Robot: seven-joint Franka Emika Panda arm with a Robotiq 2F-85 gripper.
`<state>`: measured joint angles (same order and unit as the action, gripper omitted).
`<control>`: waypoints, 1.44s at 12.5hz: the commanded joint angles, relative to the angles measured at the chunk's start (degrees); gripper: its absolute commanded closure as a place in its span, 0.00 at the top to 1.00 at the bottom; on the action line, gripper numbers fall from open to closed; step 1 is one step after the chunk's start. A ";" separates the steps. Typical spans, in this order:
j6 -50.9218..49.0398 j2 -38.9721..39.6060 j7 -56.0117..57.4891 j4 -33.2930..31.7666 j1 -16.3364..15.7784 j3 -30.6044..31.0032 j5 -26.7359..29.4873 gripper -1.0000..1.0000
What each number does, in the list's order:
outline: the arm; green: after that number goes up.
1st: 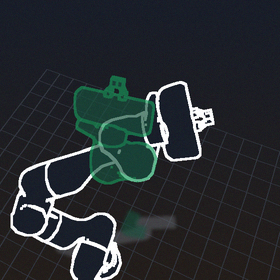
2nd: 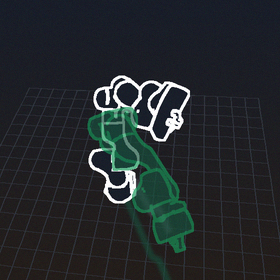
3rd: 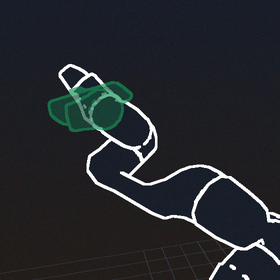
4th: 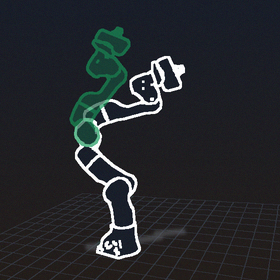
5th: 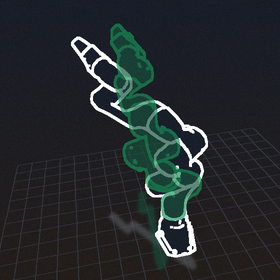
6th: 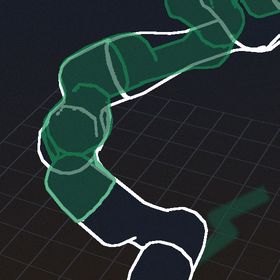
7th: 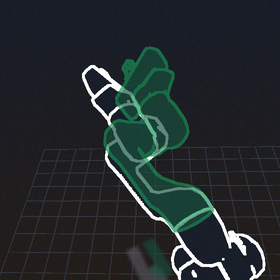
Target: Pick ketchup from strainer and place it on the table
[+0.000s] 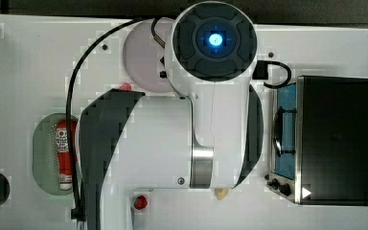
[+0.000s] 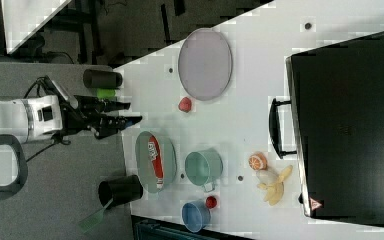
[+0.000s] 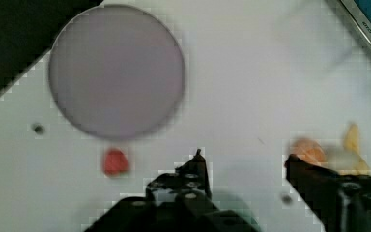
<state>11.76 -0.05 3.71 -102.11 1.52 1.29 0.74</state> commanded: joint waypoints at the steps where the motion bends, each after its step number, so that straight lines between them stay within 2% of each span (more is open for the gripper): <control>1: -10.36 -14.94 -4.70 -6.32 5.82 3.60 1.13 0.79; 3: -10.33 -14.65 -4.70 -6.32 5.38 4.71 1.27 1.00; 6: -9.30 -13.55 -4.70 -6.31 3.87 8.95 1.27 1.00; 11: -0.58 -10.08 -4.80 -6.34 1.89 20.37 1.26 1.00; 18: 5.85 0.15 -4.80 -6.81 0.45 37.52 1.10 1.00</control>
<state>16.86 -0.56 1.51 -110.00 2.55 39.22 1.70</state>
